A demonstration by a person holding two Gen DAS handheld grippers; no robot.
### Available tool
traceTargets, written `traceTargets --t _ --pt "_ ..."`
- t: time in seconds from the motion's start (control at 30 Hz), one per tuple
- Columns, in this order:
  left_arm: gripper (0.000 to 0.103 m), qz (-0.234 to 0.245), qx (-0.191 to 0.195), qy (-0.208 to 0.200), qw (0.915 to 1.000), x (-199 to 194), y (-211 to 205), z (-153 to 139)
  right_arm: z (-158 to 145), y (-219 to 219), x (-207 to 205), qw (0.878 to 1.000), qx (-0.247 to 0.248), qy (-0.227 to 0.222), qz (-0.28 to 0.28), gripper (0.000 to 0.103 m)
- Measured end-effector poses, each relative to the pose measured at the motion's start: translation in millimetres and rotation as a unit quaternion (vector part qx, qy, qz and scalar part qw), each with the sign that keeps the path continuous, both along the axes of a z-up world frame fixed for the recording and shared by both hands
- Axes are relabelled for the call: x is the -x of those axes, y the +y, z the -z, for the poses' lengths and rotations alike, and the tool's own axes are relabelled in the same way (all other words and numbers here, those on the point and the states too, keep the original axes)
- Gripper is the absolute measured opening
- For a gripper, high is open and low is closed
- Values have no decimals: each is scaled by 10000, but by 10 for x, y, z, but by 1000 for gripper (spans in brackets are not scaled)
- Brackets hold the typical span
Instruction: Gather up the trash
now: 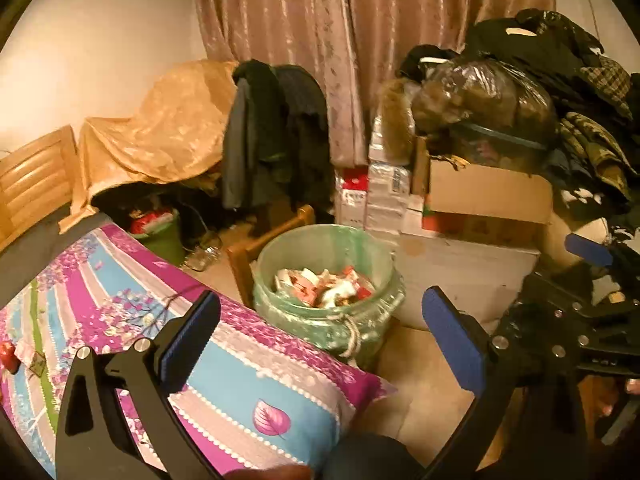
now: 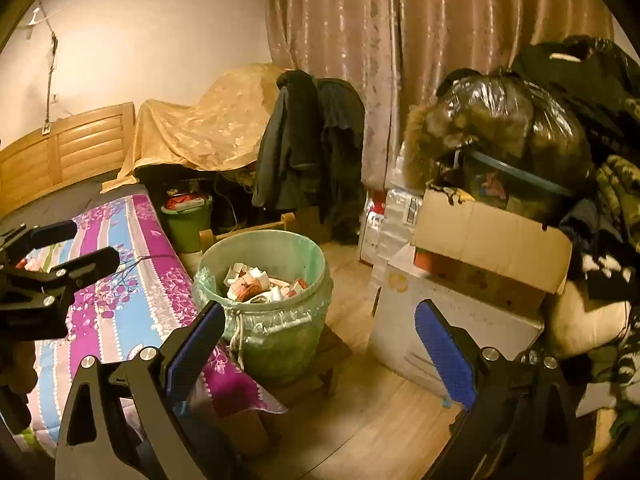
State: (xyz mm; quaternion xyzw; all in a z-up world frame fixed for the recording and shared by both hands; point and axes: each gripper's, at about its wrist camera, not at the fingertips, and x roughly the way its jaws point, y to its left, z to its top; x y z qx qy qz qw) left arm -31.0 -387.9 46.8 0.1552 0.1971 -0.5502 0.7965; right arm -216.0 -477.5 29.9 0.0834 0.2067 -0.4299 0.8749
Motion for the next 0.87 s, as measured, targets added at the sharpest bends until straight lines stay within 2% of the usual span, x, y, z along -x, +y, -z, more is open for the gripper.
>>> traceTargets --t 0.1,0.27,0.47,0.63,0.77,0.87 --pt "97 162 -77 77 9998 23 -17 33 21 -58 37 10000 -71 -45 36 96" --pt "97 190 -191 -38 9996 66 -89 63 50 -116 63 9998 -116 -86 128 96" --pt "97 -20 -462 -306 9985 27 -273 89 121 -221 93 9995 -208 -53 238 96" --pt "97 -207 -613 -171 9978 -55 -353 114 201 -326 106 9988 -372 -75 315 96" --pt "97 -219 -731 195 9969 -113 -385 162 258 -379 64 9985 -407 50 359 96" --pt "97 -263 -761 92 9967 -95 -403 187 293 -421 32 9982 -449 116 378 96"
